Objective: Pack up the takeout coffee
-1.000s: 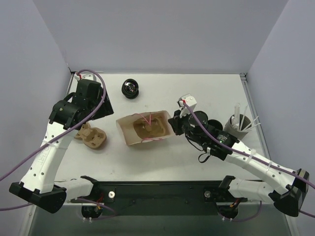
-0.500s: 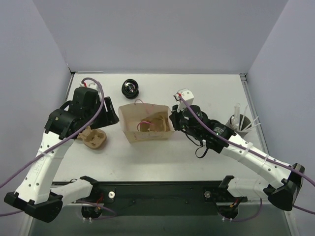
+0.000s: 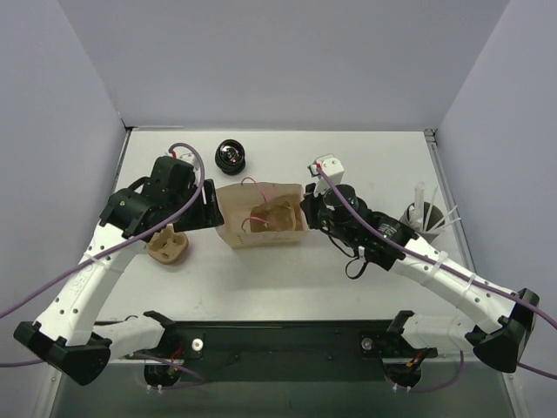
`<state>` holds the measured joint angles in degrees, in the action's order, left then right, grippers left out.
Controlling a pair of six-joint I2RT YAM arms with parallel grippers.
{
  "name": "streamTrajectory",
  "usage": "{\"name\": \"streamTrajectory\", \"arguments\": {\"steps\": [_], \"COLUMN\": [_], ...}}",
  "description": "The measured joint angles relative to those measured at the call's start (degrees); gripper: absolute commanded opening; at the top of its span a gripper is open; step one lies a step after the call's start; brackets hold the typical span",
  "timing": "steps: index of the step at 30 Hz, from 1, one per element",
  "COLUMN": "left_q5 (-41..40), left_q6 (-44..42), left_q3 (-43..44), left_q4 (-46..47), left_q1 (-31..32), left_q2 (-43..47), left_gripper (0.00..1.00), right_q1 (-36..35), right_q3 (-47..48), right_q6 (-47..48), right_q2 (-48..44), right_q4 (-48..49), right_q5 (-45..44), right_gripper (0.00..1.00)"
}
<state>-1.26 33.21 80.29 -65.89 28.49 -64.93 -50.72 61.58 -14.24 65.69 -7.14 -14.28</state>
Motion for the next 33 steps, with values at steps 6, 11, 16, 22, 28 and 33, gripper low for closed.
{"name": "streamTrajectory", "arguments": {"steps": [6,11,16,22,28,33], "left_q5": [-2.03,-2.84,-4.39,-4.11,-5.60,-7.63], "left_q6": [-0.94,-2.08,-1.90,1.29,1.11,1.62], "left_q3": [1.11,2.27,10.43,-2.84,2.08,3.39], "left_q4": [2.80,3.82,4.20,5.05,5.29,7.91], "left_q1": [0.02,0.02,2.25,3.82,3.82,4.59], "left_q2": [-3.32,-4.76,-7.15,3.41,-0.15,2.60], "left_gripper": [0.39,0.00,0.00,0.00,0.00,0.00], "right_q1": [-0.02,-0.31,-1.40,-2.36,1.68,2.40], "right_q3": [0.02,2.23,22.45,16.35,17.03,15.34], "right_q6": [0.09,0.66,-0.09,-1.60,1.03,1.07], "right_q2": [0.00,0.72,7.56,1.90,4.92,4.17], "right_q4": [0.02,-1.68,-7.21,-9.57,-9.64,-6.58], "right_q5": [0.00,0.00,-0.35,-1.20,-0.22,0.22], "right_gripper": [0.00,0.00,0.00,0.00,0.00,0.00]}}
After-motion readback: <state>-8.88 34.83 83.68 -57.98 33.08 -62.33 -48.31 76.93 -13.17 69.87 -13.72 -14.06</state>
